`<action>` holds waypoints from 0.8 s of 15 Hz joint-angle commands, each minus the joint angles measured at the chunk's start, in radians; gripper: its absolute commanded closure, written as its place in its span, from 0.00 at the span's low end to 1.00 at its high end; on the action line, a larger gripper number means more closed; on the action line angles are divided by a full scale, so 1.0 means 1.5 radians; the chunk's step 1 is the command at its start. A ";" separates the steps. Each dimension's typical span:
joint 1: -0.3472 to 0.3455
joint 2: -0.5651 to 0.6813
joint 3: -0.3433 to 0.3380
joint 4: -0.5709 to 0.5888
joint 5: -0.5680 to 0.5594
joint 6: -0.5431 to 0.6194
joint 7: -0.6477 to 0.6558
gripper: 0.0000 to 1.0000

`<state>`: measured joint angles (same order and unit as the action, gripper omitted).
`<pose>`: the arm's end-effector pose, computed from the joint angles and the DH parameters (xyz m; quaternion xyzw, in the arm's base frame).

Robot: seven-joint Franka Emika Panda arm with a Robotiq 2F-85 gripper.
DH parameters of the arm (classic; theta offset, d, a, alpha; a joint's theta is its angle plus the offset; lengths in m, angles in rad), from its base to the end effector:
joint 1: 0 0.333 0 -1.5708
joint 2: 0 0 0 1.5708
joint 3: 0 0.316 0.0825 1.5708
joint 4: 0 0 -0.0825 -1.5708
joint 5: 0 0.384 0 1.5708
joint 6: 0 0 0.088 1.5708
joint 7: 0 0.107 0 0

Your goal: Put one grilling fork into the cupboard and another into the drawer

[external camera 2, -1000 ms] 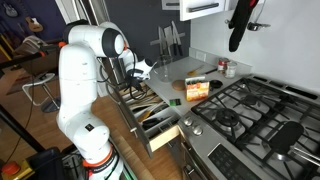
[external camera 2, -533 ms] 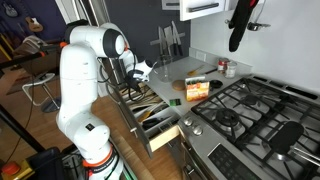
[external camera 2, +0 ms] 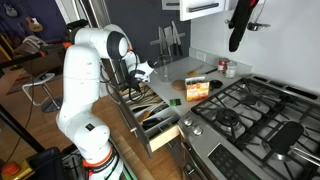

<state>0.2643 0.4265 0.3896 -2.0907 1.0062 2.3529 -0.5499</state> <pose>0.4507 0.3585 0.2267 -0.9022 -0.1710 0.1016 0.3827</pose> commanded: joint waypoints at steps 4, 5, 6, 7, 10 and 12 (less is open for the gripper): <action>0.010 0.038 -0.016 0.044 0.020 0.016 0.055 0.97; 0.010 0.044 -0.017 0.049 0.019 0.011 0.066 0.97; 0.009 0.049 -0.017 0.052 0.023 0.011 0.068 0.97; 0.009 0.052 -0.017 0.054 0.024 0.010 0.074 0.97; 0.009 0.063 -0.018 0.066 0.035 0.018 0.084 0.97; 0.011 0.071 -0.018 0.075 0.045 0.029 0.089 0.97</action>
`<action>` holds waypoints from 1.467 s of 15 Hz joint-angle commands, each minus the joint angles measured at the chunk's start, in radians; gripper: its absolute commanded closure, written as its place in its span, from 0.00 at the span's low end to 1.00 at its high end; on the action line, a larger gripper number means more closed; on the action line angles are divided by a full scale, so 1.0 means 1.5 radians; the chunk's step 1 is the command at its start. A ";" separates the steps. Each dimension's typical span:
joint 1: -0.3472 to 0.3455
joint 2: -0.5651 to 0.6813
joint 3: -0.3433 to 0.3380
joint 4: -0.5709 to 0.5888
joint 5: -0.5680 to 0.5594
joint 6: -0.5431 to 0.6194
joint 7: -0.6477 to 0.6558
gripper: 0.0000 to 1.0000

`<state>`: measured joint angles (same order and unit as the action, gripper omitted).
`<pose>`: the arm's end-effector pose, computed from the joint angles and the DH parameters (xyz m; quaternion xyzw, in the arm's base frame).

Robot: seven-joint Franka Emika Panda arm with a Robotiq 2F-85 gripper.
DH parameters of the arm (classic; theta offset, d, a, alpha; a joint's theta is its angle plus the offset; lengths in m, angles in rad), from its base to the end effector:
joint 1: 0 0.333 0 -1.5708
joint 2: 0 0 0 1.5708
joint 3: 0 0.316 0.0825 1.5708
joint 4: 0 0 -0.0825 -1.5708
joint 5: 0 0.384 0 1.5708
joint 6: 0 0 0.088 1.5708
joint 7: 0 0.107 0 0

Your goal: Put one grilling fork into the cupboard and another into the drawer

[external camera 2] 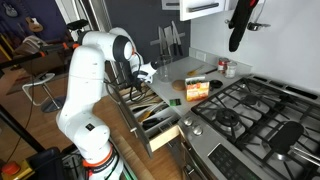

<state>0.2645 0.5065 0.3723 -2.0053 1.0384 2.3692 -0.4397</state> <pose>0.4786 0.3610 0.2138 -0.9077 -0.0918 0.1126 0.3936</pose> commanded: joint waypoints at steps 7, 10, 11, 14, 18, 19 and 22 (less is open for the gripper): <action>0.016 0.031 -0.009 0.035 0.047 0.059 0.036 0.96; 0.017 0.036 -0.006 0.042 0.052 0.067 0.041 0.62; 0.016 0.036 -0.005 0.044 0.055 0.066 0.039 0.56; 0.012 0.035 -0.001 0.045 0.085 0.065 0.033 0.32; 0.017 0.014 -0.008 0.023 0.104 0.062 0.037 0.04; 0.021 -0.002 -0.012 0.004 0.092 0.062 0.048 0.00; 0.025 -0.046 -0.013 -0.049 0.083 0.063 0.056 0.00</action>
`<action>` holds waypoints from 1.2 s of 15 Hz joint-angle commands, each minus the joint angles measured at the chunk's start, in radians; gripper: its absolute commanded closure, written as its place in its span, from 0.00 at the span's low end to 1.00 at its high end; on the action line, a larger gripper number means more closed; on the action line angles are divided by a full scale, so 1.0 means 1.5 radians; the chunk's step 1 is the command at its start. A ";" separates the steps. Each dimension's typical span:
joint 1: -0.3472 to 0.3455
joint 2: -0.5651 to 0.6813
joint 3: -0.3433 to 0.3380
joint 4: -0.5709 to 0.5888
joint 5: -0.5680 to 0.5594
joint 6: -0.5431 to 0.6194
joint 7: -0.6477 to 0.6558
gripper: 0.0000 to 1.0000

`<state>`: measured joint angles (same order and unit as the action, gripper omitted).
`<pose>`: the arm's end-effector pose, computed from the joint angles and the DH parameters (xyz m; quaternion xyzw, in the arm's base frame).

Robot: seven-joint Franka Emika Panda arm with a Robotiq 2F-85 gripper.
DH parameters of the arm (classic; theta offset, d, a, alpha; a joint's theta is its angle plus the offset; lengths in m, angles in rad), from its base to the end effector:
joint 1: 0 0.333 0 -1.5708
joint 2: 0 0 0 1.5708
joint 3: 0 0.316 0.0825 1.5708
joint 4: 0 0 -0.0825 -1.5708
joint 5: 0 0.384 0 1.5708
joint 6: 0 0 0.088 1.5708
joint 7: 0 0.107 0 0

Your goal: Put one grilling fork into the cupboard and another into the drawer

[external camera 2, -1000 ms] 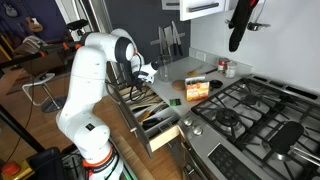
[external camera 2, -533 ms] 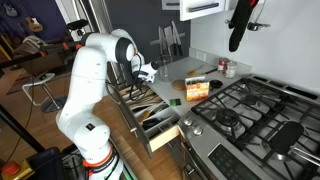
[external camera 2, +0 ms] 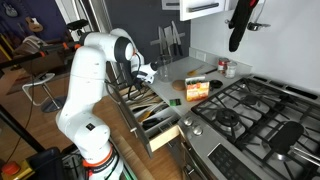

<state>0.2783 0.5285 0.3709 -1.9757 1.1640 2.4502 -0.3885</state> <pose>0.4912 0.3651 0.2138 -0.9059 -0.0065 0.0938 0.4130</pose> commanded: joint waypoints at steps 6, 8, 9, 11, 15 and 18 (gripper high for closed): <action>0.054 -0.188 -0.024 -0.189 -0.105 0.016 0.150 0.00; 0.064 -0.221 -0.028 -0.205 -0.183 0.002 0.229 0.00; 0.066 -0.234 -0.027 -0.209 -0.218 -0.004 0.267 0.00; 0.066 -0.261 -0.024 -0.215 -0.279 -0.012 0.326 0.00; 0.056 -0.255 -0.010 -0.193 -0.305 -0.007 0.353 0.00; 0.056 -0.270 -0.010 -0.201 -0.314 -0.009 0.364 0.00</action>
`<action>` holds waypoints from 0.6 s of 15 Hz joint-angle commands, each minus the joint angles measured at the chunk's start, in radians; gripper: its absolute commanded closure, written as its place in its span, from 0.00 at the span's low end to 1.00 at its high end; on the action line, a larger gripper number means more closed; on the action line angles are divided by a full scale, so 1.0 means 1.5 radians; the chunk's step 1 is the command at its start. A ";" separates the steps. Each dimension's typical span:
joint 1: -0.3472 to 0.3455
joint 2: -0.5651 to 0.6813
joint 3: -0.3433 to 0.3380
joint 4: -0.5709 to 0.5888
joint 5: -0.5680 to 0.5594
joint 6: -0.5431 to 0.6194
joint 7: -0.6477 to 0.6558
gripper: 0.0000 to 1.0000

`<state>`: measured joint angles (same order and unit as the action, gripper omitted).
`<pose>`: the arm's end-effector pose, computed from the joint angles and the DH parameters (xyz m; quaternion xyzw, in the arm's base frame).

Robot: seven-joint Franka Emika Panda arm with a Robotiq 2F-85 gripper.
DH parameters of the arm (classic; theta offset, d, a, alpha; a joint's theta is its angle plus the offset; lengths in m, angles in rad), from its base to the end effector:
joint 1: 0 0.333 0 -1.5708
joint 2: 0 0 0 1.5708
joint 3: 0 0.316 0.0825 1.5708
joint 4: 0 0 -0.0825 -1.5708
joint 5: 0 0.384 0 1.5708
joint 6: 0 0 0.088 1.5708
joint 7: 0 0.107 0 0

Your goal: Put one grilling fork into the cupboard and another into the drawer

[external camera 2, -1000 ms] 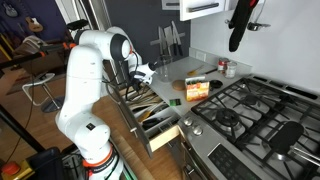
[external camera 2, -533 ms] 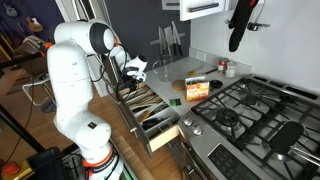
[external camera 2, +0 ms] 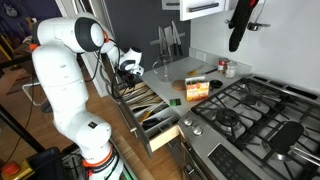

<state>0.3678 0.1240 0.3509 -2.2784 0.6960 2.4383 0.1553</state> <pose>0.4004 0.3517 0.3088 -0.9690 -0.0131 0.0903 0.2294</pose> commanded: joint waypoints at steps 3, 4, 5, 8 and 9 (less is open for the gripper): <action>-0.004 0.000 0.003 -0.002 -0.002 -0.001 0.002 0.00; -0.004 0.000 0.003 -0.002 -0.002 -0.001 0.002 0.00; 0.001 -0.014 -0.003 -0.012 -0.044 -0.010 0.046 0.00; 0.009 -0.068 -0.009 -0.047 -0.181 -0.048 0.169 0.00; 0.010 -0.088 -0.007 -0.052 -0.231 -0.076 0.203 0.00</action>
<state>0.3677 0.1023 0.3478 -2.2935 0.5155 2.4086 0.3121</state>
